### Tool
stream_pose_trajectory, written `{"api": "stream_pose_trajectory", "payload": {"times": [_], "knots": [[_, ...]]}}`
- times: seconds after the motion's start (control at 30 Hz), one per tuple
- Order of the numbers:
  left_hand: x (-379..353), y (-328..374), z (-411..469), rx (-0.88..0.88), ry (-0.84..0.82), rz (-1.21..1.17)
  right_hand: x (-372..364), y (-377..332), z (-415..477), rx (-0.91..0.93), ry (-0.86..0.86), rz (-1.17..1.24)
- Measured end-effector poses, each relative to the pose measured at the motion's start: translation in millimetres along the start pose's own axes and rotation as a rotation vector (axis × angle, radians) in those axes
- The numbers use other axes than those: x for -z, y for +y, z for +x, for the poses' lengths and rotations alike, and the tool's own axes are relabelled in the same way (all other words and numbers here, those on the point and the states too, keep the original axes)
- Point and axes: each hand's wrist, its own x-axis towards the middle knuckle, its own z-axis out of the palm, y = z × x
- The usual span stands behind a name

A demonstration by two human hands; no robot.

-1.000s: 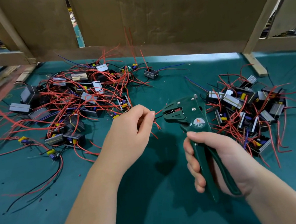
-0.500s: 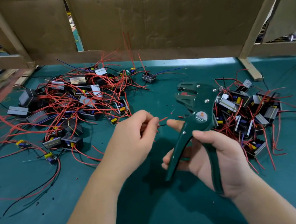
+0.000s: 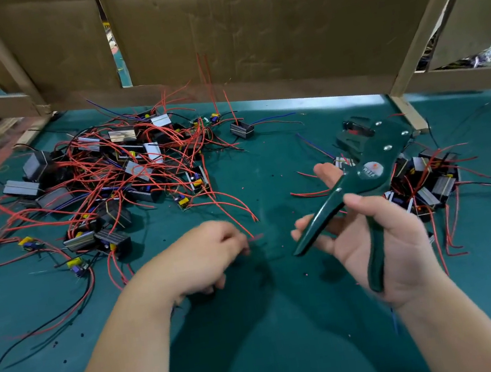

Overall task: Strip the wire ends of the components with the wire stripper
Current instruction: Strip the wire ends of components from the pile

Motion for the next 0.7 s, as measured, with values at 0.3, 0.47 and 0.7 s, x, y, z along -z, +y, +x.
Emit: {"api": "stream_pose_trajectory", "payload": {"times": [0.3, 0.47, 0.7], "knots": [[-8.1, 35.7, -3.4, -0.133, 0.069, -1.480, -9.2, 15.3, -8.9, -0.309, -0.285, -0.064], [-22.0, 35.7, 1.0, -0.233, -0.044, -1.431, -9.7, 15.0, -8.9, -0.343, -0.318, -0.127], [-28.5, 27.7, 7.5, -0.276, 0.239, -0.824, 0.7, 3.9, -0.7, 0.023, 0.043, -0.191]]}}
